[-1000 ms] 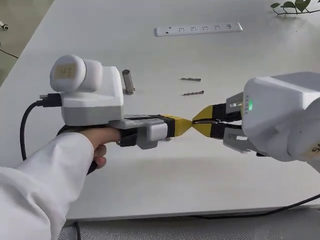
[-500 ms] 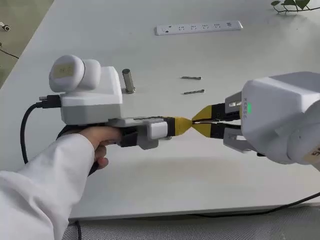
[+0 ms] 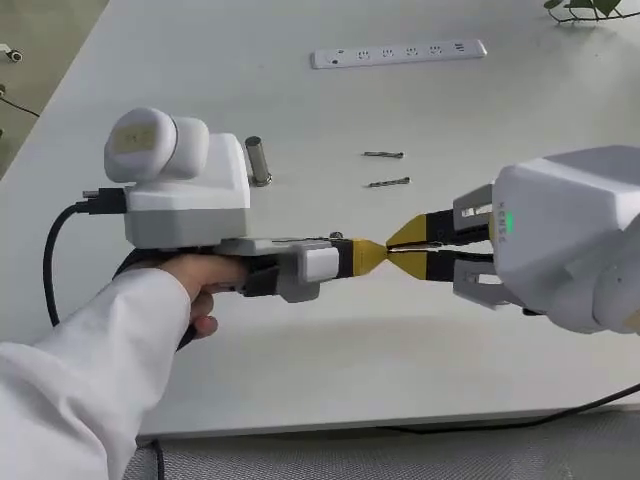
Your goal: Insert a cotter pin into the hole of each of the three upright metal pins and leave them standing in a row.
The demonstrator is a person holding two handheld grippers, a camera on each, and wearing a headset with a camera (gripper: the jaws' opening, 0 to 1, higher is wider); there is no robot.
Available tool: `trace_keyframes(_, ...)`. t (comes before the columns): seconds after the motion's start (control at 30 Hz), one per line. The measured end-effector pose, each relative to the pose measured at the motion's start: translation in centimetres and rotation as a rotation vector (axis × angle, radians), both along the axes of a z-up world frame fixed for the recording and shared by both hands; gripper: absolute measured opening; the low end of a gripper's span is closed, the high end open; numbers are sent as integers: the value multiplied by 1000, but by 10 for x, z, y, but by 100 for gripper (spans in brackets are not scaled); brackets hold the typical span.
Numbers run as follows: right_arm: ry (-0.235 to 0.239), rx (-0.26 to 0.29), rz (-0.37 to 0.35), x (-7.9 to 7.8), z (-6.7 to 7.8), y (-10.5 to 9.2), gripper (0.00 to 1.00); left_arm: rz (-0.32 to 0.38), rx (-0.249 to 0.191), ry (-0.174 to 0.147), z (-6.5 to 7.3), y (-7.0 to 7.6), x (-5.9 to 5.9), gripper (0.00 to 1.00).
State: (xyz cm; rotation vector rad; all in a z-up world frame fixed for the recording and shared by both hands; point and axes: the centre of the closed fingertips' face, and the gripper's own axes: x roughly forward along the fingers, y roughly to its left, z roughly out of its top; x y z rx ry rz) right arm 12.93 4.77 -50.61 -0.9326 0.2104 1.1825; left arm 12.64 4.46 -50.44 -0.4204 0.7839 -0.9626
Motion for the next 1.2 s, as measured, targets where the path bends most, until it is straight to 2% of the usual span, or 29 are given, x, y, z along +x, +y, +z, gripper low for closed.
trace_keyframes(0.1, -5, 0, 4, -1, 0, 0, 0, -6, 1, -5, 1, -1, -2, 0)
trace_keyframes(0.27, -11, 4, 2, -1, 3, 0, 0, 3, -10, 5, 3, -1, -1, 0)
trace_keyframes(0.3, -13, 4, 2, -1, 3, 0, 0, 9, -16, 17, 3, -1, -1, 0)
trace_keyframes(0.37, -19, 3, -2, 0, 4, -1, 0, 24, -49, 67, 5, -2, 0, 0)
trace_keyframes(0.43, -27, 4, -7, 1, 5, -1, 0, 38, -62, 62, 5, -1, 3, 0)
trace_keyframes(0.53, -38, 5, -11, 3, 6, -2, 0, 52, -99, 70, 7, -1, 4, 0)
trace_keyframes(0.63, -36, 5, -11, 3, 7, -3, 0, 52, -90, 59, 5, -1, 5, 0)
trace_keyframes(0.8, -42, 0, -12, 2, 5, -4, 0, 56, -83, 78, 1, 0, 6, 6)
trace_keyframes(0.83, -42, -1, -12, 2, 5, -4, 0, 75, -86, 98, 0, 0, 8, 8)
trace_keyframes(0.9, -49, -7, -15, 3, 4, -5, 0, 75, -95, 104, 0, 0, 8, 10)
trace_keyframes(0.97, -56, -16, -16, 3, 3, -6, 0, 83, -117, 130, 2, -1, 8, 10)
trace_keyframes(1.0, -44, -21, -19, 3, 1, -6, 0, 95, -144, 155, 4, -2, 8, 10)
trace_keyframes(1.03, -36, -14, -26, 3, 0, -6, 0, 105, -148, 176, 3, -1, 9, 8)
trace_keyframes(1.07, -41, -12, -26, 3, 1, -6, 0, 100, -141, 171, 2, -1, 10, 6)
trace_keyframes(1.2, -53, -24, -25, 3, 0, -6, 0, 113, -147, 194, 2, 0, 10, 2)
